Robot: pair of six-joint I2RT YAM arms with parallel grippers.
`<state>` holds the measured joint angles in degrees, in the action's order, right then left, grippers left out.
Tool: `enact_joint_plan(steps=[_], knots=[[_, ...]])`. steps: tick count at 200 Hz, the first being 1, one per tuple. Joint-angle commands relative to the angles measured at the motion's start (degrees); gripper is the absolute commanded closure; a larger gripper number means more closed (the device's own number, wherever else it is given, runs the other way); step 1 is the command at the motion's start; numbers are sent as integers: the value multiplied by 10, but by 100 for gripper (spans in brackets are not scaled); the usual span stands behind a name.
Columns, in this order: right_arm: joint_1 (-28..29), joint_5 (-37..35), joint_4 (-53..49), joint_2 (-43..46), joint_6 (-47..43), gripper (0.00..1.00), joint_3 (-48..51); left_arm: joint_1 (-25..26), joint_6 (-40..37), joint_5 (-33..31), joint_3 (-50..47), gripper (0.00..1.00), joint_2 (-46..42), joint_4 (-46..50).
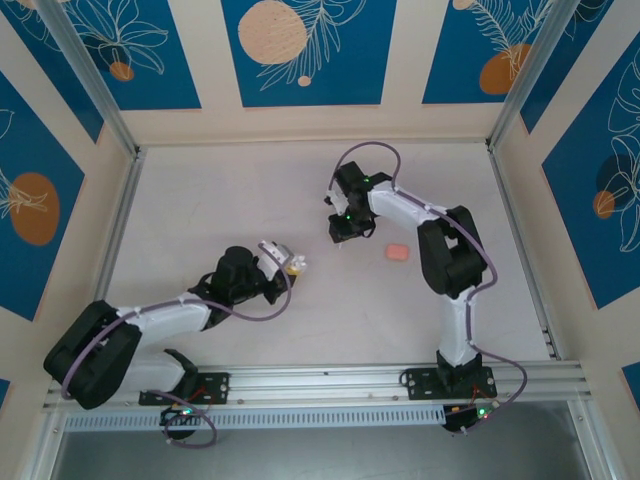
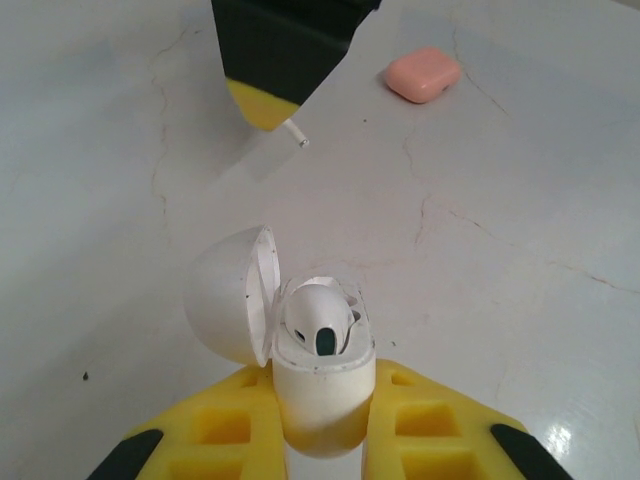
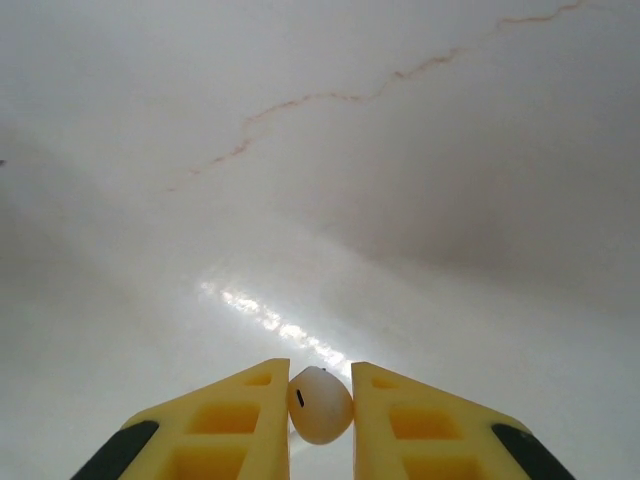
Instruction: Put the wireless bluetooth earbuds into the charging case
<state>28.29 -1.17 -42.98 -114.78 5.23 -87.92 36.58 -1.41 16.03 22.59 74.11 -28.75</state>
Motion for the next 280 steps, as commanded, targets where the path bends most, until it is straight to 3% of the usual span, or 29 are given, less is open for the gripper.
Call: enact_joint_plan(steps=[1,40,117,172,280], knots=[[2,34,90,62,25,81,54,8,13,18,0,84,28,-79],[10,83,172,147,21,81,149,9,34,43,11,84,79,-137],[31,147,221,229,49,81,224,16,52,55,26,85,114,-187],[50,132,267,259,104,81,259,23,60,40,24,85,118,-213],[68,95,291,279,127,81,284,26,76,23,23,85,118,-245]])
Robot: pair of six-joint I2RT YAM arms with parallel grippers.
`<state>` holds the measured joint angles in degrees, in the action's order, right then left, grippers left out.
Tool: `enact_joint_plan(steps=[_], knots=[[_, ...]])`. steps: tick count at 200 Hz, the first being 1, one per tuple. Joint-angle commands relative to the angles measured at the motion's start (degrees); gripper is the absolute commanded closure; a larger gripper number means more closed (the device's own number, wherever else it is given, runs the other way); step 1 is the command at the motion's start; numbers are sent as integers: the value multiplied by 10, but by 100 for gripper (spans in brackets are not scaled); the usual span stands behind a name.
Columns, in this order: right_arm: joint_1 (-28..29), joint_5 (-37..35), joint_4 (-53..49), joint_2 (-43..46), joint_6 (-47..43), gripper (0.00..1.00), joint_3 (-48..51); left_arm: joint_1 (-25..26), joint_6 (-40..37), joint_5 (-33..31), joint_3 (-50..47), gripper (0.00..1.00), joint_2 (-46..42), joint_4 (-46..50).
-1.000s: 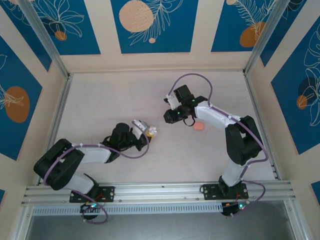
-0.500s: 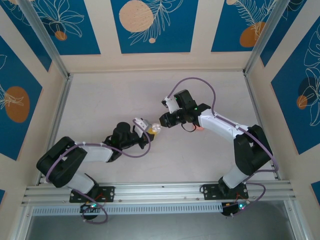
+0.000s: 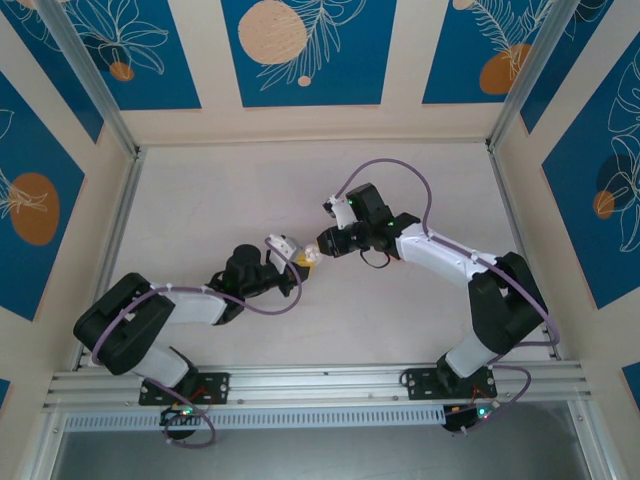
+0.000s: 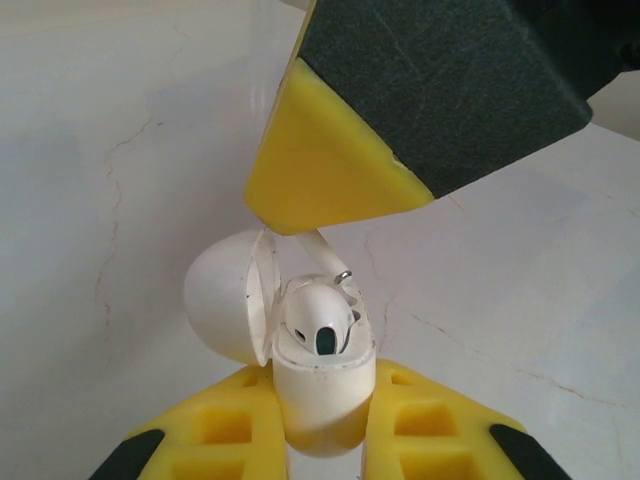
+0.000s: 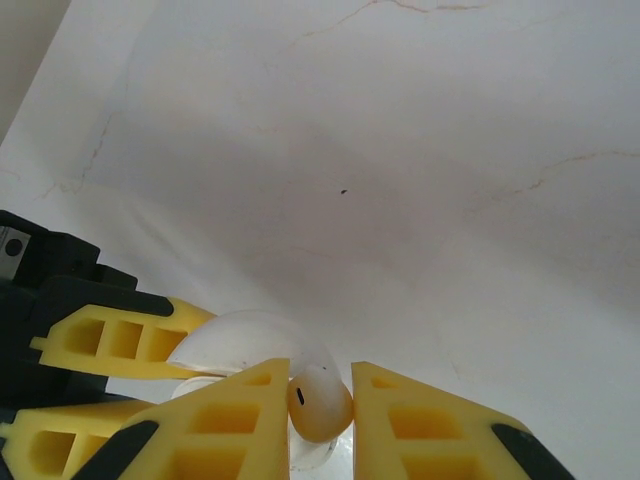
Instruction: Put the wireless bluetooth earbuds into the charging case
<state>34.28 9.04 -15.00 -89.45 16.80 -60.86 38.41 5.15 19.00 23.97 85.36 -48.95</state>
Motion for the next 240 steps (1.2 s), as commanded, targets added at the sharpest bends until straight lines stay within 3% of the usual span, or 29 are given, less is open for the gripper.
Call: enact_joint_plan(steps=[1,179,240], knots=[[8,-7,11,26,11,81,14,8,10,-7,10,85,5,-43],[68,-144,32,53,-5,81,23,12,37,-9,11,84,-1,-83],[42,-107,17,80,-3,81,12,14,27,-4,6,85,-16,-64]])
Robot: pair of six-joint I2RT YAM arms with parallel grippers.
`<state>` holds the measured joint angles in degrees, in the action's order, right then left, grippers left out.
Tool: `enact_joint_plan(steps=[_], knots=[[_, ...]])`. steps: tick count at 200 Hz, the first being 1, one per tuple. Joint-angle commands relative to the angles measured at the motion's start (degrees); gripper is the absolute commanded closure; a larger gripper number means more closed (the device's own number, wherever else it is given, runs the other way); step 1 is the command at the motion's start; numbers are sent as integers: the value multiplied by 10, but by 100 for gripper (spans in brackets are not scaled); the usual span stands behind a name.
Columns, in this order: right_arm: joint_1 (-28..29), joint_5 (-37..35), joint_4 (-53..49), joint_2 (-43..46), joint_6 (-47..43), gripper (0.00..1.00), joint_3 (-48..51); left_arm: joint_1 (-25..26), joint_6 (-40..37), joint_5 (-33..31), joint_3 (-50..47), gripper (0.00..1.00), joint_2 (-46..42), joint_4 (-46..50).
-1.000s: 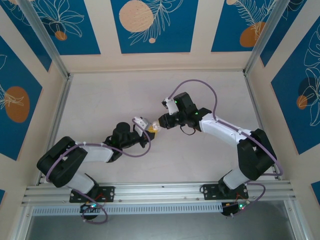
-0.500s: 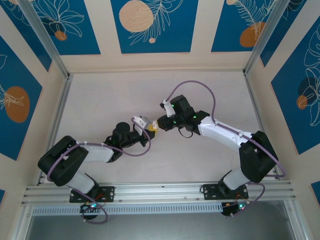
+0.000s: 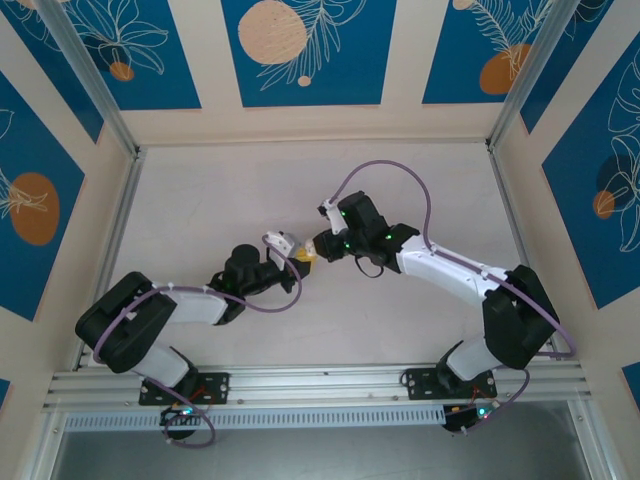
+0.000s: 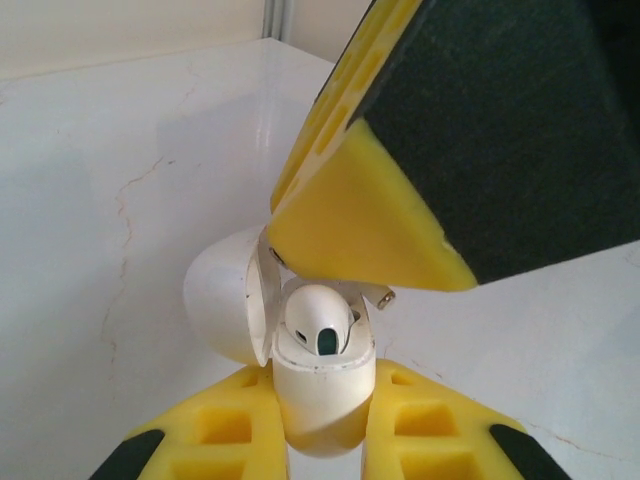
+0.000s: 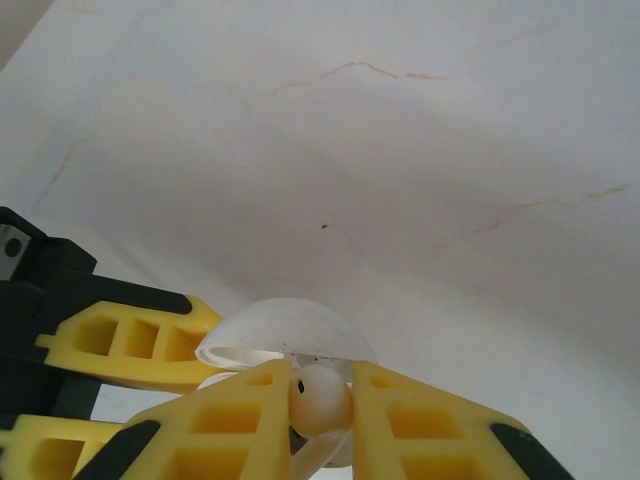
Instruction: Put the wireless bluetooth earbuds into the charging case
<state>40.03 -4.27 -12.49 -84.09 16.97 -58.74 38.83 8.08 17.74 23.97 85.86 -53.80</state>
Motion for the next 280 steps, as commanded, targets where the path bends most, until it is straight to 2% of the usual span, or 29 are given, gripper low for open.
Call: enact_joint_plan(steps=[1,30,72,94,122,151,217,250,280], knots=[[-17,28,-10,27,-5,81,-10,10,-3,9,6,85,-22,-14],[-49,90,-90,25,-37,81,-28,14,-46,14,2,84,-54,51],[-102,135,-194,-11,-83,82,-26,22,-124,51,-38,84,-108,58],[-116,145,-242,-51,-97,82,-37,28,-170,63,-40,84,-143,103],[-118,127,-289,-102,-96,82,-59,38,-222,52,-37,84,-187,175],[-118,98,-329,-140,-93,82,-75,40,-245,32,-38,84,-228,231],[-104,30,-390,-207,-91,80,-93,40,-246,12,-49,84,-263,258],[-97,18,-406,-225,-93,77,-92,40,-245,11,-48,84,-258,255],[-96,21,-419,-221,-90,66,-98,40,-244,10,-47,84,-257,254]])
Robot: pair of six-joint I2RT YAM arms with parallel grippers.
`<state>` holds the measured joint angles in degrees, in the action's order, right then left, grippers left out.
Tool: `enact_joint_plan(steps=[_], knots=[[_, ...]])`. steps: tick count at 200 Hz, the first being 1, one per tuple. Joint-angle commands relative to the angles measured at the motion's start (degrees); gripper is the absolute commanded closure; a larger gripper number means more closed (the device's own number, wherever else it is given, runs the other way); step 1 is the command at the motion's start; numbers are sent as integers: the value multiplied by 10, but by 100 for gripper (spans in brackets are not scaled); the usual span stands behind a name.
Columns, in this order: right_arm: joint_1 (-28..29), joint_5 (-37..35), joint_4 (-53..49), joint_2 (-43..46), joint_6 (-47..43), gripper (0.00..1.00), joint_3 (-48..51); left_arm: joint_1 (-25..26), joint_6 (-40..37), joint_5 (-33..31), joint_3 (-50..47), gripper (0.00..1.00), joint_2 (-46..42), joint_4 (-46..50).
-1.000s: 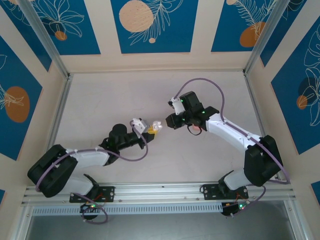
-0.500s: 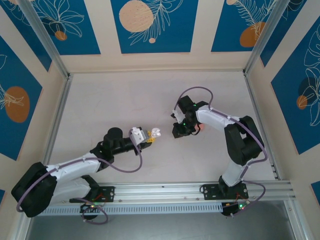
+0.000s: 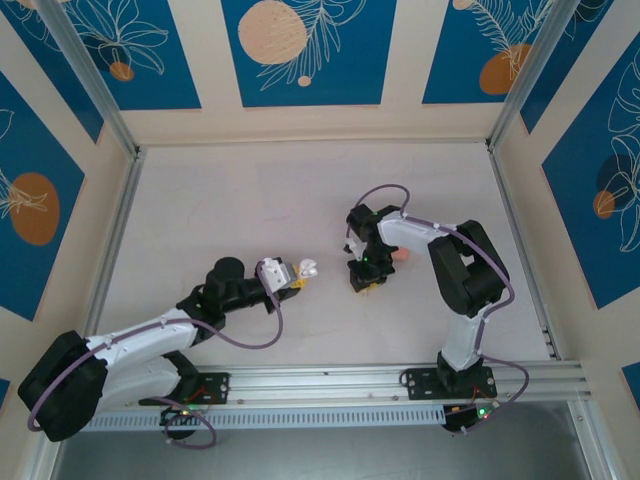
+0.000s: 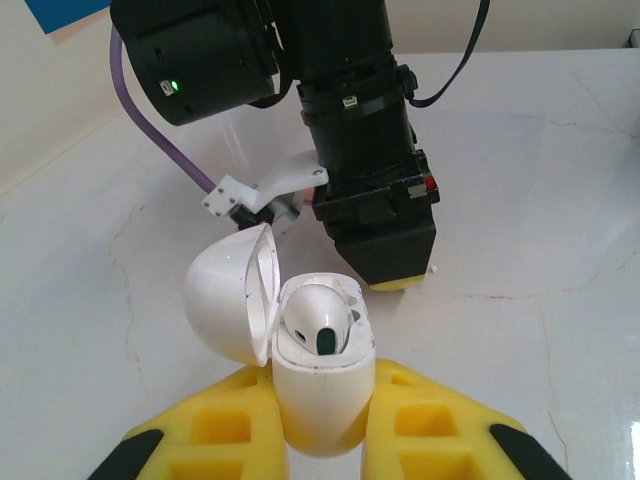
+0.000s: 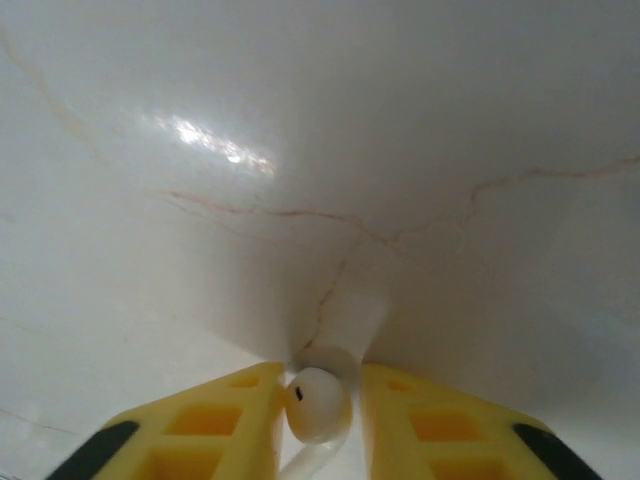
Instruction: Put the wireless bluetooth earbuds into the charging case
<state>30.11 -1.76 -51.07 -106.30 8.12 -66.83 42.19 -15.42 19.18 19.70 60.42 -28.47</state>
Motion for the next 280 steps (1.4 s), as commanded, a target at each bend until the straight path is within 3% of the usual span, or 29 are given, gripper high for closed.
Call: enact_joint_plan(steps=[1,29,58,80,95,122,161,211,280], knots=[[3,-3,-33,2,-1,66,-17,6,-9,-5,-4,84,-2,1],[0,-2,-53,22,10,63,-31,7,-8,-7,-5,84,-2,3],[-15,-2,-141,31,72,63,-87,7,-10,-9,-2,84,-6,10],[-43,53,-180,44,154,64,-98,7,-11,-13,2,84,-14,23],[-64,118,-165,67,209,64,-68,7,-10,-17,2,84,-19,29],[-70,156,-126,90,261,63,-12,7,-6,-22,0,83,-25,28],[-68,163,-80,63,267,63,23,7,0,-22,-2,83,-20,19],[-63,129,-66,15,245,63,6,7,6,-35,-9,83,-23,10],[-56,139,-40,-21,236,64,-15,7,7,-53,-11,83,-41,31]])
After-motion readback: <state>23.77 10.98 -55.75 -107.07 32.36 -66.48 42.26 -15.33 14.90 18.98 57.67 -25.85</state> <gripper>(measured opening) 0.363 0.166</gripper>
